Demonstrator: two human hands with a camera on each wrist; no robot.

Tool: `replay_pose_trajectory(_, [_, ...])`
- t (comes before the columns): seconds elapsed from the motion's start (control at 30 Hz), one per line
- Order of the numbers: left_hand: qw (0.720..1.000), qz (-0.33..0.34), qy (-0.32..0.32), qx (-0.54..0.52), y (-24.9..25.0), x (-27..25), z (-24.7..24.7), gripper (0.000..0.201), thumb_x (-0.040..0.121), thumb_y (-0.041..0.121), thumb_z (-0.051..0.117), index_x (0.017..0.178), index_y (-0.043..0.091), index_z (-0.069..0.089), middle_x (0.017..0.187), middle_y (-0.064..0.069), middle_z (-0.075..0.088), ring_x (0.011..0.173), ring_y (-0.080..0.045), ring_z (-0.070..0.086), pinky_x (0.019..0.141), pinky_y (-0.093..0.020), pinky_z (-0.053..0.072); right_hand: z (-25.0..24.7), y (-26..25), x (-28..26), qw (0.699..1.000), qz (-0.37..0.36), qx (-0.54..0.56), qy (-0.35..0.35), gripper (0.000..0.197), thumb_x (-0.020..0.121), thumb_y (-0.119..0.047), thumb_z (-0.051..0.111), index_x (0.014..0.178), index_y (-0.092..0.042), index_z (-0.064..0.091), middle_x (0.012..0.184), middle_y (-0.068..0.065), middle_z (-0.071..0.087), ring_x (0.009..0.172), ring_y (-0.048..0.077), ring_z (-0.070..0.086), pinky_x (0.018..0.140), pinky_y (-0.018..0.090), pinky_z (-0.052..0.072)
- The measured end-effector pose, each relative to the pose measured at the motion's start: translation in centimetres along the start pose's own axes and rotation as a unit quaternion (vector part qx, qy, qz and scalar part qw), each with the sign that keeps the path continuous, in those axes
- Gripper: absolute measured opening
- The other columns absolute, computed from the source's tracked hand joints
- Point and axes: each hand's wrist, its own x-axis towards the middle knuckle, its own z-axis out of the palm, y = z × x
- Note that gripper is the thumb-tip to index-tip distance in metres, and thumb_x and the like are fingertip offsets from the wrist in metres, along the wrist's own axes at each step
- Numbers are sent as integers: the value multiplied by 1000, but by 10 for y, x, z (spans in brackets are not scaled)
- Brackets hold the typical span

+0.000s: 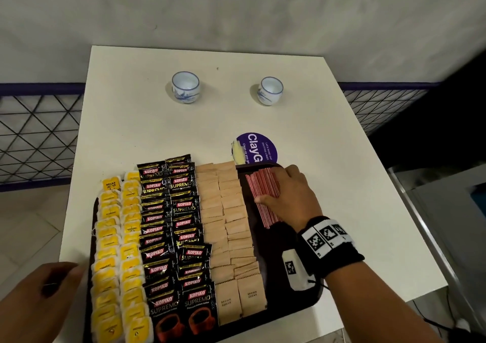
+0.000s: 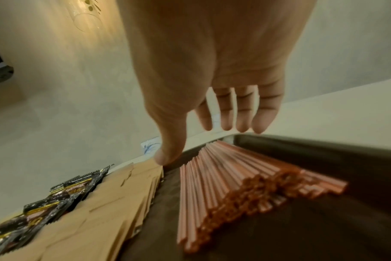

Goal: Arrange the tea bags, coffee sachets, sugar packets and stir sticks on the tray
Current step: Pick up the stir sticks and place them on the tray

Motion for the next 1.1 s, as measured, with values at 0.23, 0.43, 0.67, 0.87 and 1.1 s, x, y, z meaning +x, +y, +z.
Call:
replay_pose_trajectory(0.23, [1000,-7,-5,2,-6,1,0,8,96,21,63,102,25,60,98,-2,65,94,-29,61,85,-44,51,-6,12,-13,958,-200,-158,-129,92,74,-46,79,152,-40,30,160,-11,20,147,21,11,113,48,30])
replay_pose_trajectory(0.43, [994,-62,87,-12,-82,32,19,21,89,56,63,96,37,66,94,-5,72,84,-30,68,84,-54,54,-3,9,-12,939,-224,-209,-154,78,79,-43,74,149,-41,38,161,-13,19,147,22,9,113,50,26])
replay_pose_trajectory(0.67, [995,-74,69,-25,-72,30,22,17,91,52,66,96,36,67,89,-2,73,83,-27,68,82,-50,56,-4,10,-6,939,-234,-204,-148,63,82,-47,72,141,-42,50,160,-14,24,146,22,11,111,51,25])
replay_pose_trajectory(0.87, [993,-98,49,-48,-43,16,19,28,95,28,68,86,54,69,84,2,78,76,-29,75,70,-55,59,-10,39,-31,997,-68,28,11,44,88,-36,72,129,-25,63,125,-5,54,118,16,51,97,35,46])
replay_pose_trajectory(1.1, [987,-149,18,-57,-29,10,16,35,89,14,75,78,47,76,87,-6,79,76,-35,75,85,-62,57,0,76,-65,984,134,113,-25,2,86,-16,72,86,-17,70,80,-4,71,83,17,67,78,31,51])
